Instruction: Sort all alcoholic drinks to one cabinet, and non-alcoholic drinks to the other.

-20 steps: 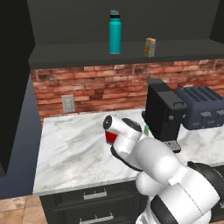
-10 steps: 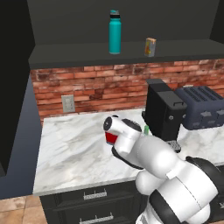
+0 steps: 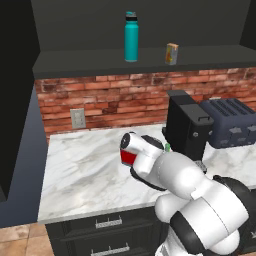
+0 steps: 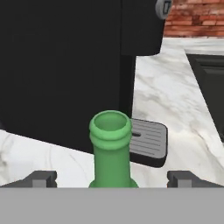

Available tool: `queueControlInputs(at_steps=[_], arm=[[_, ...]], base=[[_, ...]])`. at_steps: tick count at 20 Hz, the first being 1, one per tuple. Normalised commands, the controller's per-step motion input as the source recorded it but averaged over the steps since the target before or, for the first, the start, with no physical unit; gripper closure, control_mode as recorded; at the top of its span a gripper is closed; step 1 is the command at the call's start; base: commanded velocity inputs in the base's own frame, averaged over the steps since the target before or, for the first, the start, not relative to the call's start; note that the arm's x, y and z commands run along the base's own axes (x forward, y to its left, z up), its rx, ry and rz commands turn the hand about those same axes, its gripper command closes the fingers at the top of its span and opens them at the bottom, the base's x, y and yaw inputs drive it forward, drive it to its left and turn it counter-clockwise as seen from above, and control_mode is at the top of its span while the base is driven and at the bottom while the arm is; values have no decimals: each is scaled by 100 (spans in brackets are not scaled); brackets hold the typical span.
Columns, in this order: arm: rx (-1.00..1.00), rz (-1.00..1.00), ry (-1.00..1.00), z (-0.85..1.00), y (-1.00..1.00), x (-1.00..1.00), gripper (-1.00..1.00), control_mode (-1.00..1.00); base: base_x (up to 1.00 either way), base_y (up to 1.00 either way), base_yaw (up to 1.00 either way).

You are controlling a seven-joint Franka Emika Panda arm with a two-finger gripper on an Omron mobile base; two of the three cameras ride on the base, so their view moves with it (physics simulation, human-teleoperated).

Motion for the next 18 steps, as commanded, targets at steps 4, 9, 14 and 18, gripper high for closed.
queueControlInputs(at_steps=[4, 9, 14, 18], arm=[[0, 0, 1, -7, -7, 9, -100, -100], [-2, 0, 4, -6, 0, 9, -100, -100], [-9, -1, 8, 0, 0, 1, -100, -100], [-13, -2, 5, 0, 0, 1, 100, -100]], base=[[0, 0, 0], [0, 0, 0], [0, 0, 0], [0, 0, 0]])
